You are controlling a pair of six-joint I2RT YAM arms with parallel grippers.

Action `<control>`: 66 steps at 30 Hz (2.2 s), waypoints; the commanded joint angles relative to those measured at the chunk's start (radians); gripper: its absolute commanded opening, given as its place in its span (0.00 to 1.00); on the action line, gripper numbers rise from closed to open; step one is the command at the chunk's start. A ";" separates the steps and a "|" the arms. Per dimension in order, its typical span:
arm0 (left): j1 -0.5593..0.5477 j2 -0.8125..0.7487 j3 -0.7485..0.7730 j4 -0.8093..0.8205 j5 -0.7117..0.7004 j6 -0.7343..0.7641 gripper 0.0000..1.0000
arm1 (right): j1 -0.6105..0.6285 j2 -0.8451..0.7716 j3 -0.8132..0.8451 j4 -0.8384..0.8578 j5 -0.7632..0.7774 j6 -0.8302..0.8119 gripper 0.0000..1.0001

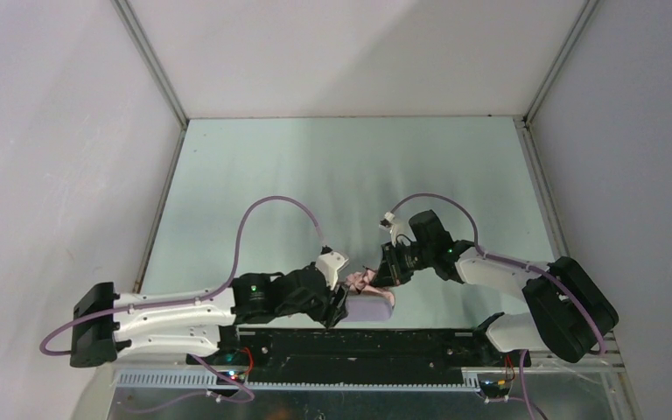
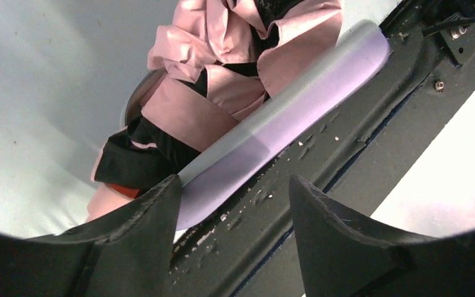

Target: Put away the umbrella

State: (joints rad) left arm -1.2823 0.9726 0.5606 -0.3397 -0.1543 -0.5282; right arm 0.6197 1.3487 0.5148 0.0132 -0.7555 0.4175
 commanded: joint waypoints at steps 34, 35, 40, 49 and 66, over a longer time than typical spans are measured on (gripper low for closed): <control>0.083 0.228 0.079 0.186 0.227 0.077 0.52 | 0.095 0.259 0.125 -0.071 -0.140 -0.112 0.07; 0.084 0.234 0.065 0.192 0.225 0.091 0.52 | 0.096 0.284 0.128 -0.067 -0.146 -0.113 0.07; 0.082 0.268 0.019 0.248 0.191 0.117 0.52 | 0.106 0.350 0.134 -0.045 -0.179 -0.105 0.09; 0.083 0.309 0.089 0.181 0.004 0.167 0.52 | 0.088 0.371 0.155 -0.103 -0.197 -0.116 0.12; 0.107 0.362 0.170 0.054 -0.215 0.281 0.57 | 0.011 0.326 0.153 -0.120 -0.184 -0.078 0.08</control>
State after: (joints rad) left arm -1.2182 1.2785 0.7162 -0.2764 -0.2455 -0.3416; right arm 0.6399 1.6863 0.6800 -0.0513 -1.0100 0.3378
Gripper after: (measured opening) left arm 0.567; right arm 0.074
